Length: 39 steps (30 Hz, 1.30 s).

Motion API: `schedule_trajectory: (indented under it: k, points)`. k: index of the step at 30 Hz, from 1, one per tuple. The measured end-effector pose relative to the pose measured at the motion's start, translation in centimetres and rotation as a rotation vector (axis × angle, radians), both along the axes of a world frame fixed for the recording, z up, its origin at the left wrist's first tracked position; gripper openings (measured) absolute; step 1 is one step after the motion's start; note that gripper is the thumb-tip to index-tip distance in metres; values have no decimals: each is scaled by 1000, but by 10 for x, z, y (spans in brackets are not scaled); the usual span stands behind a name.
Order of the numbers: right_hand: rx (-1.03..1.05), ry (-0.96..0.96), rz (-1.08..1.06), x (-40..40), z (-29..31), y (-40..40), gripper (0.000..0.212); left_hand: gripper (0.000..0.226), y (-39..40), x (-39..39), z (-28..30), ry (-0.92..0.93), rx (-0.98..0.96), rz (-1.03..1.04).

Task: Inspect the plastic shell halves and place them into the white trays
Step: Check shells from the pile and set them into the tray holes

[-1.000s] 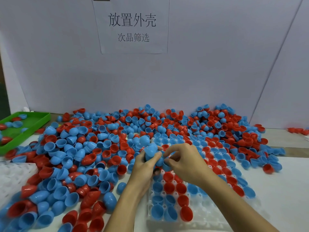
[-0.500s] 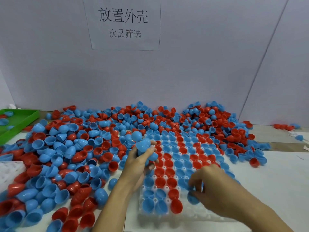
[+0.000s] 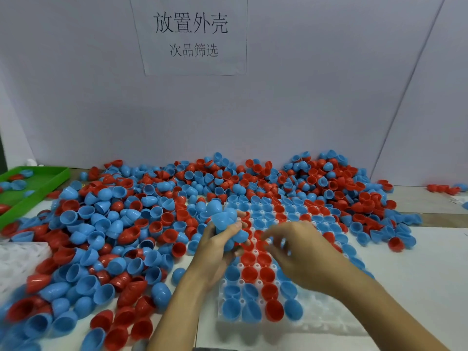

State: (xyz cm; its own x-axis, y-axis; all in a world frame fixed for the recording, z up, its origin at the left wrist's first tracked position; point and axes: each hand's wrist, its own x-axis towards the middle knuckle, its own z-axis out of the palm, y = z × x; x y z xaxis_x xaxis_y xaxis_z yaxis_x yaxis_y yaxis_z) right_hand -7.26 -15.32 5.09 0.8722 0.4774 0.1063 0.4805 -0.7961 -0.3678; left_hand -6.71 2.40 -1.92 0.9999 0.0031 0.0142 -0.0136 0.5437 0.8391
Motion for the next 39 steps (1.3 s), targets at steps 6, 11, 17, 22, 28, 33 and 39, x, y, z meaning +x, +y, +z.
schedule_trajectory:
  k: [6,11,17,22,28,33,39]
  points:
    - [334,148,-58,24,-4,39,20,24,1,-5,-1,-70,38,-68]
    - [311,299,-17,32,2,33,30,28,1,-4,-2,-81,76,-48]
    - [354,342,-44,35,-4,37,30,30,0,-2,-1,-66,102,-6]
    - [525,347,-132,35,-14,38,22,6,0,-1,-3,-96,199,93]
    - [406,-166,32,36,14,46,29,11,3,-3,0,-131,164,23]
    - [40,33,336,50,45,50,27,19,7,-8,3,-173,94,-172]
    - [324,41,252,60,37,39,26,26,11,-8,1,-148,71,-201]
